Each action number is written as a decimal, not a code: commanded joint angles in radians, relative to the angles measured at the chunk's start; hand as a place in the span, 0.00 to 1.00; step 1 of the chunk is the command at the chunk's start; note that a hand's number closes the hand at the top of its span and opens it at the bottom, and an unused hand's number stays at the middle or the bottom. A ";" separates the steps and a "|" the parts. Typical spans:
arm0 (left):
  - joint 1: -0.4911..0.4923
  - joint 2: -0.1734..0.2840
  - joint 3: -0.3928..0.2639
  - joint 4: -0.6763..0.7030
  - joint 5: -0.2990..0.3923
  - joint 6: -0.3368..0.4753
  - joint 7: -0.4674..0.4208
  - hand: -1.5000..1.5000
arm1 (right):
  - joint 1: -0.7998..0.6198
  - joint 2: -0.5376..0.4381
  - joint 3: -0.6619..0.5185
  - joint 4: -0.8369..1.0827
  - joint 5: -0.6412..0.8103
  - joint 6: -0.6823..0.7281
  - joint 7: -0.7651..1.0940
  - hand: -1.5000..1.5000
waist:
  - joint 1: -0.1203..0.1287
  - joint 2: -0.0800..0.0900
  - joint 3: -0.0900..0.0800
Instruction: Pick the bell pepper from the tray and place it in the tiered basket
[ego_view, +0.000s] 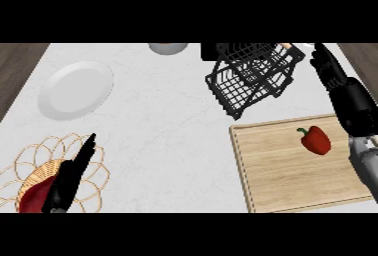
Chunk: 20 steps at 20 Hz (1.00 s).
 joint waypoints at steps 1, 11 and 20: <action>-0.039 -0.014 0.014 -0.070 -0.021 0.027 -0.019 0.50 | -0.030 0.009 -0.066 0.056 -0.125 0.141 -0.072 1.00 | 0.035 0.046 -0.008; -0.178 -0.124 0.026 -0.191 -0.006 0.085 -0.091 0.50 | 0.008 0.101 -0.070 0.211 -0.658 0.697 0.047 0.00 | 0.071 0.086 0.005; -0.183 -0.166 -0.005 -0.202 -0.045 0.133 -0.087 0.50 | -0.044 -0.230 -0.190 0.378 -0.875 1.354 0.069 0.00 | 0.062 0.070 0.000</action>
